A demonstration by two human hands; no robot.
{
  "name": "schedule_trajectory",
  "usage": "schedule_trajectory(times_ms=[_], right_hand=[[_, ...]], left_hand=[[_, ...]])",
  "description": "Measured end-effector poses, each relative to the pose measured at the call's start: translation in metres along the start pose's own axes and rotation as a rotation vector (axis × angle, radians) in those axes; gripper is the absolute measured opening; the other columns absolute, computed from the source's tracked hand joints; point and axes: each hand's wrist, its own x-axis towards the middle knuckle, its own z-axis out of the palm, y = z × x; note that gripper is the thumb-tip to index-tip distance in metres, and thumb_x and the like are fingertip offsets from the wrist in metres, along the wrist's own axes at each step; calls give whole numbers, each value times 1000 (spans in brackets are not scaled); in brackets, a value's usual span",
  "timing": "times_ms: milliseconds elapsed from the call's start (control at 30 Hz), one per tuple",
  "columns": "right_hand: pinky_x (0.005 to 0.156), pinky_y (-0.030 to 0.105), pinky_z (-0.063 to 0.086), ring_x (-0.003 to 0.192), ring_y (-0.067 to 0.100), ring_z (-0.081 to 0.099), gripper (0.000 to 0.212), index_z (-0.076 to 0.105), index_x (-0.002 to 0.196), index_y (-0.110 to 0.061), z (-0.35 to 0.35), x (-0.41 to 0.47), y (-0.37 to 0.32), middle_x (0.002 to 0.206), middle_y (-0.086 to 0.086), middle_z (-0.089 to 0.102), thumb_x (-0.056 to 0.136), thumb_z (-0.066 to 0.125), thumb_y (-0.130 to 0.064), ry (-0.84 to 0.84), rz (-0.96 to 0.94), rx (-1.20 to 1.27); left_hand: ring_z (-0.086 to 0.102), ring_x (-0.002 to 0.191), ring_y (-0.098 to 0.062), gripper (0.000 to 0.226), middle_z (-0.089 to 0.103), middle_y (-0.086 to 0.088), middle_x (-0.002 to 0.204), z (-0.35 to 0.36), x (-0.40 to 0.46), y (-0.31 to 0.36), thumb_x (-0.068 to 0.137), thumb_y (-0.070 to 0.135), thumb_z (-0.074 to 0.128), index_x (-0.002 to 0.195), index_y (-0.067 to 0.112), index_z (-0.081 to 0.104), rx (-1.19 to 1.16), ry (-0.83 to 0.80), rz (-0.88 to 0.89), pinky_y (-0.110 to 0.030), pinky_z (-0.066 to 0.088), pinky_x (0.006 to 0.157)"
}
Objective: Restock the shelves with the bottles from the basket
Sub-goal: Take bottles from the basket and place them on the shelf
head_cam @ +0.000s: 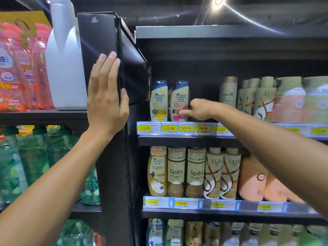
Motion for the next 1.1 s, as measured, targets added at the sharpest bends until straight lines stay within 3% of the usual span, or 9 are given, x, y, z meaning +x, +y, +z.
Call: schedule_trajectory(times_ms=[67, 167, 267, 367, 467, 633, 833, 967, 1100], right_hand=[[87, 35, 47, 103, 26, 60, 57, 59, 129, -6, -5, -14, 3, 122, 8, 65, 99, 50, -54, 97, -16, -30], [102, 38, 46, 124, 25, 58, 59, 56, 139, -18, -4, -41, 12, 137, 6, 62, 96, 52, -58, 228, -99, 35], [108, 35, 42, 128, 17, 55, 57, 55, 141, -25, 10, -77, 20, 140, -1, 60, 94, 55, -57, 373, -208, 148], [113, 31, 37, 132, 16, 50, 49, 57, 139, -22, 41, -119, 27, 140, -4, 59, 96, 57, -46, 552, -395, 178], [115, 28, 34, 132, 14, 49, 41, 59, 136, -17, 94, -166, 38, 138, -4, 59, 98, 61, -32, 572, -522, 261], [117, 34, 34, 137, 14, 45, 43, 57, 138, -20, 230, -232, 71, 141, -7, 55, 97, 63, -31, 222, -487, 386], [118, 39, 32, 140, 13, 40, 47, 53, 142, -25, 387, -304, 121, 147, -8, 50, 99, 56, -43, -244, -204, 452], [116, 24, 22, 144, 16, 35, 46, 48, 145, -23, 444, -343, 138, 152, -5, 45, 102, 56, -34, -512, -12, 458], [115, 36, 36, 135, 18, 50, 46, 52, 142, -29, 492, -393, 148, 143, -1, 56, 98, 58, -43, -739, 196, 449]], left_hand=[[17, 155, -30, 66, 25, -11, 165, -1, 1, 2, 93, 11, 52, 155, 3, 30, 30, -32, -6, -50, 19, 125], [8, 157, -32, 73, 14, -13, 168, -6, 1, 6, 96, 21, 50, 159, 3, 18, 134, -125, 8, -52, 10, 126], [2, 156, -40, 77, 6, -20, 168, -17, -11, 13, 98, 30, 48, 160, 5, 12, 163, -256, 29, -55, 3, 126], [0, 156, -41, 77, 4, -20, 168, -34, -43, 24, 98, 31, 50, 161, 6, 12, 110, -363, 17, -55, 1, 126], [4, 156, -38, 73, 10, -15, 169, -51, -92, 41, 99, 29, 52, 159, 5, 18, 53, -455, -16, -56, 6, 125], [14, 155, -36, 55, 26, -12, 165, -88, -228, 95, 98, 22, 59, 148, 4, 46, -97, -675, -28, -60, 20, 121], [19, 155, -26, 55, 30, -2, 164, -148, -421, 153, 100, 35, 53, 149, 12, 47, -229, -1174, -143, -54, 26, 121], [36, 146, -32, 56, 45, -6, 154, -179, -508, 162, 98, 43, 49, 143, 10, 53, -237, -1485, -256, -54, 39, 114], [44, 139, -30, 58, 53, -6, 146, -199, -566, 174, 93, 46, 48, 138, 11, 58, -263, -1684, -327, -45, 33, 117]])
